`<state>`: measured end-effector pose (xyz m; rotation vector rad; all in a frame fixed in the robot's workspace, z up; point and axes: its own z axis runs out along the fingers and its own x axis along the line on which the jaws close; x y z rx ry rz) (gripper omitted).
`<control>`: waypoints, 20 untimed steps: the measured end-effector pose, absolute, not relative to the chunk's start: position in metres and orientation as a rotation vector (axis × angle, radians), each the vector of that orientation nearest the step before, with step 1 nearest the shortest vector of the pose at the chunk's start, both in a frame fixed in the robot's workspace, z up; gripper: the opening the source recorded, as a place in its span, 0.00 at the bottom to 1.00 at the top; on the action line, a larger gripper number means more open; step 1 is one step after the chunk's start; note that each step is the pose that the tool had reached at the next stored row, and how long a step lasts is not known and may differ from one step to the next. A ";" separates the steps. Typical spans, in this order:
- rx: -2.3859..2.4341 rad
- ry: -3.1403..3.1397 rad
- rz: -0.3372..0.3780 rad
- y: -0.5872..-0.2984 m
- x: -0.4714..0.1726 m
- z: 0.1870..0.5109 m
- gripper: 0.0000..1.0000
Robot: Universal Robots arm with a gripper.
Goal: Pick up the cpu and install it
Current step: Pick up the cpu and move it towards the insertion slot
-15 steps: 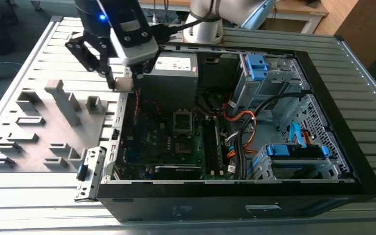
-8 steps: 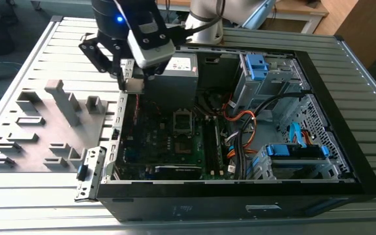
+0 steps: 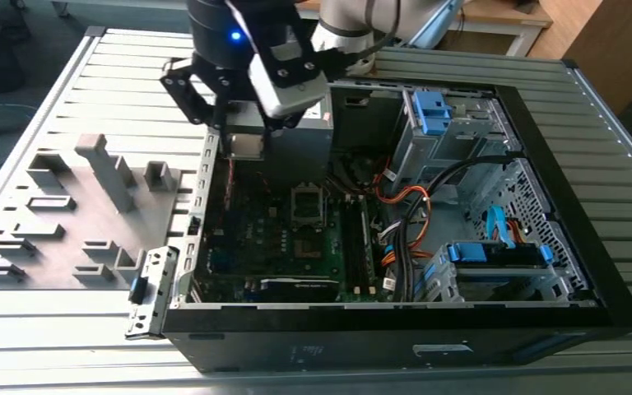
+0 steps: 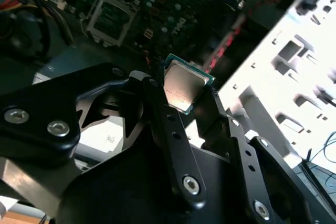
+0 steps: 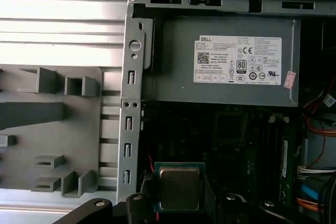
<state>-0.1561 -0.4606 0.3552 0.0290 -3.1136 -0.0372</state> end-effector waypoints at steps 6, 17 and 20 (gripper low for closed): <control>0.029 -3.106 -0.037 -0.463 -0.135 0.355 0.47; 0.028 -3.091 -0.037 -0.467 -0.100 0.355 0.47; 0.028 -3.088 -0.037 -0.468 -0.093 0.355 0.47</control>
